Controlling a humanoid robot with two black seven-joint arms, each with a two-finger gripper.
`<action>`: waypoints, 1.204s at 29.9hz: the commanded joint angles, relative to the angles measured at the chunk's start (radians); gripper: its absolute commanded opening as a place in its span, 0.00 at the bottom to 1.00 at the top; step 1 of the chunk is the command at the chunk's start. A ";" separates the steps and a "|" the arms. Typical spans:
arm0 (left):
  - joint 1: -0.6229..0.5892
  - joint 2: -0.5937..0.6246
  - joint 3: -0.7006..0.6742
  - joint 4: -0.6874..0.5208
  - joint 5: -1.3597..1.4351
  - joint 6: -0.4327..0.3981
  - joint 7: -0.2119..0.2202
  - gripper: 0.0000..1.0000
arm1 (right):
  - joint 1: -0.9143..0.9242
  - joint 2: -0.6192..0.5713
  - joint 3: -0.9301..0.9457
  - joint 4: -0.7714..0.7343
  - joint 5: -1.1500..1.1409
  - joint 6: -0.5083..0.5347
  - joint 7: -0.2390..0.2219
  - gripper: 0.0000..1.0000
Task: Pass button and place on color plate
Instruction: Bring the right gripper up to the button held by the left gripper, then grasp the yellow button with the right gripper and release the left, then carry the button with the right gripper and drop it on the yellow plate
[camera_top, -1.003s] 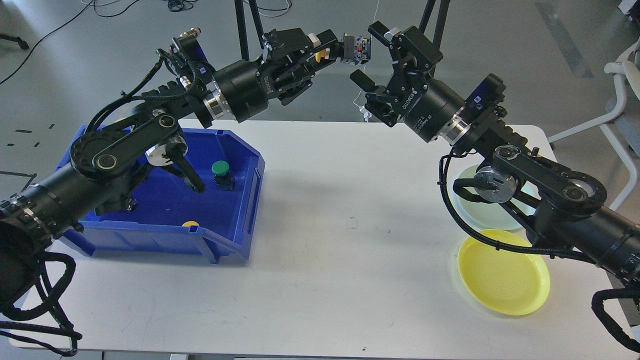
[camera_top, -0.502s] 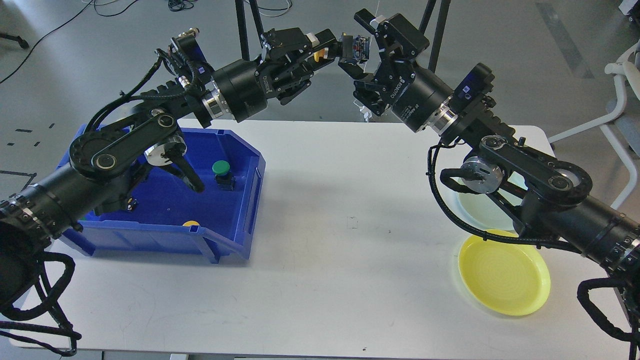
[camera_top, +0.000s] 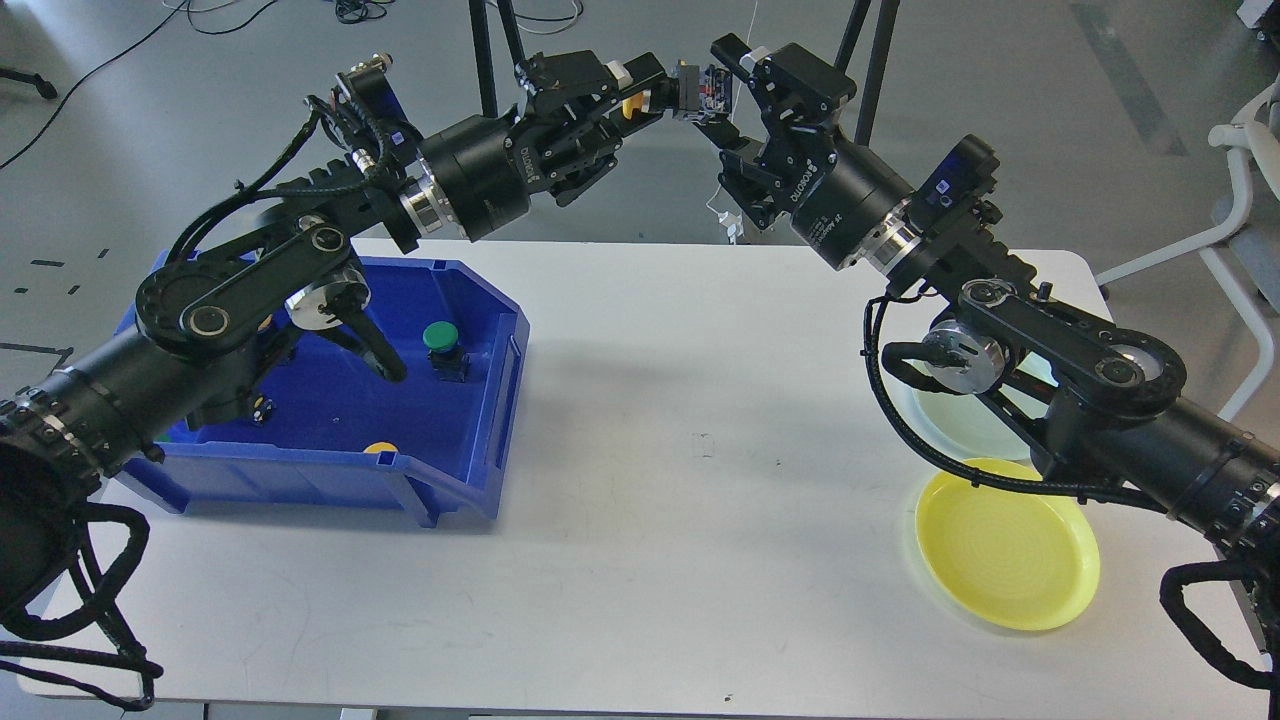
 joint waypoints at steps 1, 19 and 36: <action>0.000 -0.001 0.000 0.000 0.002 0.000 0.000 0.07 | 0.001 0.007 -0.001 0.000 0.000 0.000 -0.003 0.56; 0.000 -0.003 -0.006 0.031 0.000 0.000 0.000 0.40 | 0.012 0.015 -0.019 -0.002 -0.002 -0.003 -0.032 0.06; 0.012 -0.003 -0.014 0.090 -0.187 0.000 0.000 0.99 | -0.148 -0.173 0.080 0.095 0.014 -0.052 -0.078 0.03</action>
